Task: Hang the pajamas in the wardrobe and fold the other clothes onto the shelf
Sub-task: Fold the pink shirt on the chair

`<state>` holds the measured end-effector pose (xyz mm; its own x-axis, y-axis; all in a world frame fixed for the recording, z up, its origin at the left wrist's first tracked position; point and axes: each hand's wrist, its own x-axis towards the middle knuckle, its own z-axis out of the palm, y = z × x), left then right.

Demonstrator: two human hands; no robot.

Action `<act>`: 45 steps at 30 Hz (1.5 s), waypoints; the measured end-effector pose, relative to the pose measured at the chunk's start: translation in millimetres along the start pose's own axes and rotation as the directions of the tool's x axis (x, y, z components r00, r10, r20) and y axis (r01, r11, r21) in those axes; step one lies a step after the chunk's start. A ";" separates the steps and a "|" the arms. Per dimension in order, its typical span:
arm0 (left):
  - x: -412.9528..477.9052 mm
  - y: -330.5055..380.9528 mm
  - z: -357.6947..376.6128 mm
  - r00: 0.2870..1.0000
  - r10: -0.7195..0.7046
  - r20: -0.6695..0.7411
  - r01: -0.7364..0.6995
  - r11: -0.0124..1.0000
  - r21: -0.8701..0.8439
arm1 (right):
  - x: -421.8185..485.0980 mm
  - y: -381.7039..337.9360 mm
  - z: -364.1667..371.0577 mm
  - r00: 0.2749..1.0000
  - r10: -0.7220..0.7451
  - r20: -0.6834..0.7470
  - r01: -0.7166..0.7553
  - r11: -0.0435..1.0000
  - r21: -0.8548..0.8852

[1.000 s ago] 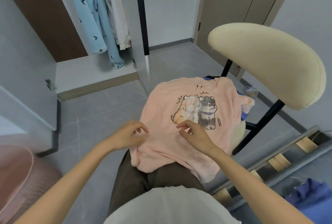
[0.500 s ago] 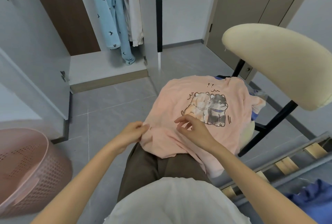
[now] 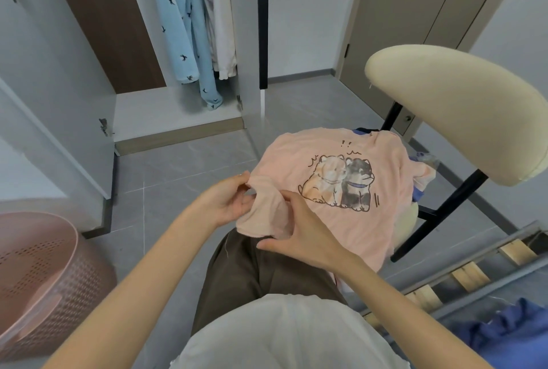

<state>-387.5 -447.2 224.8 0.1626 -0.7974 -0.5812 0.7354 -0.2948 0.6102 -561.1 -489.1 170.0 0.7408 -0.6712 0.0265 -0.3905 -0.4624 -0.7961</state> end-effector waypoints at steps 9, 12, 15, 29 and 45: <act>2.9 4.6 -4.9 0.995 0.075 -0.067 -0.086 0.980 -0.177 | 6.4 16.9 -1.3 0.980 0.009 -0.199 -0.057 0.970 -0.236; 7.3 0.1 -21.6 0.966 0.250 -0.062 -0.213 0.910 0.355 | 7.3 24.3 -12.1 0.981 0.006 -0.195 -0.047 0.977 -0.207; 3.5 -5.2 -30.3 0.985 0.167 0.042 -0.148 0.693 0.706 | 12.4 30.3 -19.2 0.980 0.009 -0.201 -0.043 0.985 -0.166; 4.9 -6.8 1.1 0.963 0.187 0.197 -0.259 0.845 0.467 | 10.5 26.8 -35.5 0.973 -0.073 -0.217 0.045 0.990 -0.133; -14.6 10.7 47.4 0.983 0.104 0.151 -0.077 0.981 -0.175 | 2.3 21.7 7.6 0.877 -0.014 -0.481 -0.066 0.986 -0.150</act>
<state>-413.2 -463.7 265.4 0.1370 -0.8941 -0.4263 0.8246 -0.1355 0.5492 -563.7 -496.2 148.2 0.3921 -0.8605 0.3253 -0.5161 -0.4985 -0.6965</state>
